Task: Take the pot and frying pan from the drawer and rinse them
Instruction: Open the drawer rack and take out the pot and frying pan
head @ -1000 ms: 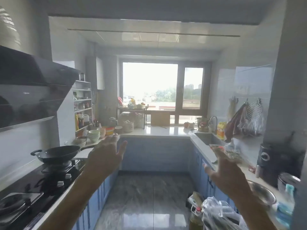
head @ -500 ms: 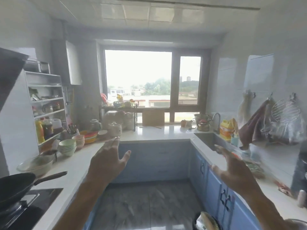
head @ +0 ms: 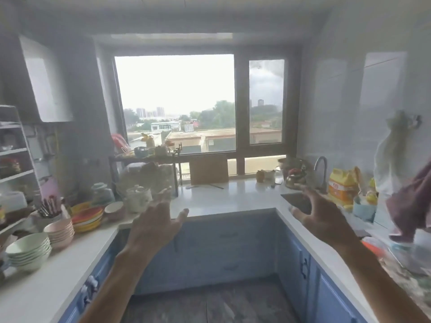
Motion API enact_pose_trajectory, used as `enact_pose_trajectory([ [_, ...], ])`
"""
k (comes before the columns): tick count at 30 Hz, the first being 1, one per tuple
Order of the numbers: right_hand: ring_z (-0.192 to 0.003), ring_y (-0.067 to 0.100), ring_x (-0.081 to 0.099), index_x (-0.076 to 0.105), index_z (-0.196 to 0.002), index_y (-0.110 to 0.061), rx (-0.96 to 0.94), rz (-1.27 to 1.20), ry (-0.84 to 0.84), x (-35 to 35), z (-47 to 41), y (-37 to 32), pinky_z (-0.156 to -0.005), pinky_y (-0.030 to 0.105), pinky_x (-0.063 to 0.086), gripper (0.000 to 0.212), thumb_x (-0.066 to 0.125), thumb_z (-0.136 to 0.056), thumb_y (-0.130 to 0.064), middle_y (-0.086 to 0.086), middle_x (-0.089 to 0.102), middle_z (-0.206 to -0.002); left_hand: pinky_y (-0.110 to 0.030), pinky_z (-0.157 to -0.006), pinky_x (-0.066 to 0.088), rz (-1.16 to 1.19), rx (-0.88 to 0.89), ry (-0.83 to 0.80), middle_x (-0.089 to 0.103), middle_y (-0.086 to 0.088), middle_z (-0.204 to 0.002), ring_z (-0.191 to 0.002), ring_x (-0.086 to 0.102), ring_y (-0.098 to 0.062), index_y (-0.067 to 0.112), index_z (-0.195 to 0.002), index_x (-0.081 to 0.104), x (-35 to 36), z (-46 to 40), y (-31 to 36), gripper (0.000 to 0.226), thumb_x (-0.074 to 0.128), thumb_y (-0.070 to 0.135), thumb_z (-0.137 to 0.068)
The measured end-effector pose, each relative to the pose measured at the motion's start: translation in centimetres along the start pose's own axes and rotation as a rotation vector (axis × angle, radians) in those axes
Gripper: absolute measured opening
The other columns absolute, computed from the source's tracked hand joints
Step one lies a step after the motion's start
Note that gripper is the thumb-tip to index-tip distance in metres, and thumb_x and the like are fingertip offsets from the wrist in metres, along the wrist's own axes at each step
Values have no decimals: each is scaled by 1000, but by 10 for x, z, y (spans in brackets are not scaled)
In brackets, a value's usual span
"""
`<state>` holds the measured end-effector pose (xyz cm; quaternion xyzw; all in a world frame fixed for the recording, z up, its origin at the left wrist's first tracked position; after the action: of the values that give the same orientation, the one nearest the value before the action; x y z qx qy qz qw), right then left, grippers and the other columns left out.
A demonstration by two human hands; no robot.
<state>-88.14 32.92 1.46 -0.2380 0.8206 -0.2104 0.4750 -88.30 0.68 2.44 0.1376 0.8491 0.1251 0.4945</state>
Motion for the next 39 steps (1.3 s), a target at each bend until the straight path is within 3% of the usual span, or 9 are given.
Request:
enact_pose_trajectory([
  [7, -116, 16, 56, 41, -137, -28, 9, -26, -72, 111, -157, 59, -99, 35, 42, 56, 64, -85, -31, -6, 56, -133, -47, -102, 36, 56, 2, -83, 29, 2, -154, -137, 36, -22, 19, -146, 28, 136, -158, -20, 68, 50, 50, -89],
  [13, -119, 17, 55, 42, -135, -30, 54, 9, -126, 224, -309, 123, -98, 35, 42, 54, 64, -85, -32, -6, 58, -130, -44, -97, 42, 147, 23, -108, 34, 2, -152, -131, 45, -24, 18, -145, 30, 274, -315, -54, 65, 49, 47, -90],
  [18, -102, 5, 57, 53, -127, -25, 195, -122, -239, 313, -425, 182, -87, 16, 43, 44, 65, -85, -22, -7, 62, -117, -42, -97, 43, 203, 62, -196, 42, 3, -147, -127, 49, -21, 22, -142, 36, 386, -433, -72, 55, 48, 43, -92],
  [21, -98, 2, 61, 59, -119, -25, 299, -203, -313, 376, -461, 232, -89, 17, 47, 37, 67, -84, -20, -6, 66, -110, -35, -91, 45, 268, 16, -301, 52, 4, -137, -116, 56, -13, 23, -136, 45, 465, -475, -86, 48, 50, 41, -92],
  [25, -101, 3, 63, 63, -106, -32, 403, -291, -463, 469, -487, 309, -94, 27, 48, 22, 66, -85, -24, -11, 69, -104, -35, -90, 49, 394, -160, -507, 65, 18, -111, -92, 62, -5, 33, -122, 56, 587, -496, -110, 36, 53, 45, -88],
  [30, -96, 7, 67, 67, -101, -33, 565, -333, -715, 622, -479, 415, -94, 35, 50, 16, 65, -85, -32, -6, 71, -102, -35, -94, 48, 495, -436, -749, 66, 19, -95, -97, 62, -5, 42, -108, 60, 761, -459, -156, 24, 55, 49, -85],
  [34, -98, 19, 67, 62, -102, -33, 567, -374, -811, 760, -476, 485, -88, 35, 50, 13, 58, -90, -29, 3, 68, -112, -37, -96, 47, 506, -462, -811, 67, 7, -110, -100, 63, -13, 43, -124, 52, 902, -441, -184, 39, 58, 45, -85],
  [36, -105, 17, 62, 56, -117, -28, 528, -353, -824, 820, -478, 510, -92, 35, 47, 25, 53, -92, -31, -2, 61, -121, -37, -98, 46, 490, -452, -803, 61, 1, -124, -107, 61, -19, 37, -132, 46, 960, -438, -193, 47, 59, 41, -87],
  [39, -117, 16, 50, 47, -132, -16, 459, -308, -843, 887, -481, 537, -92, 19, 34, 37, 50, -95, -23, 4, 54, -130, -25, -102, 35, 466, -447, -825, 46, 4, -143, -126, 48, -18, 28, -139, 39, 1030, -440, -215, 54, 59, 31, -89],
])
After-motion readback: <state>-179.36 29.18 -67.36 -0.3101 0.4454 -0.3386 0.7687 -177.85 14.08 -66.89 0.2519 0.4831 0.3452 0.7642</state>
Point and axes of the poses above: each hand's wrist, its own z-axis away from the middle knuckle, its own x-axis out of the palm, y = z × x, the point moved 4 cm from there along -z, towards the middle knuckle
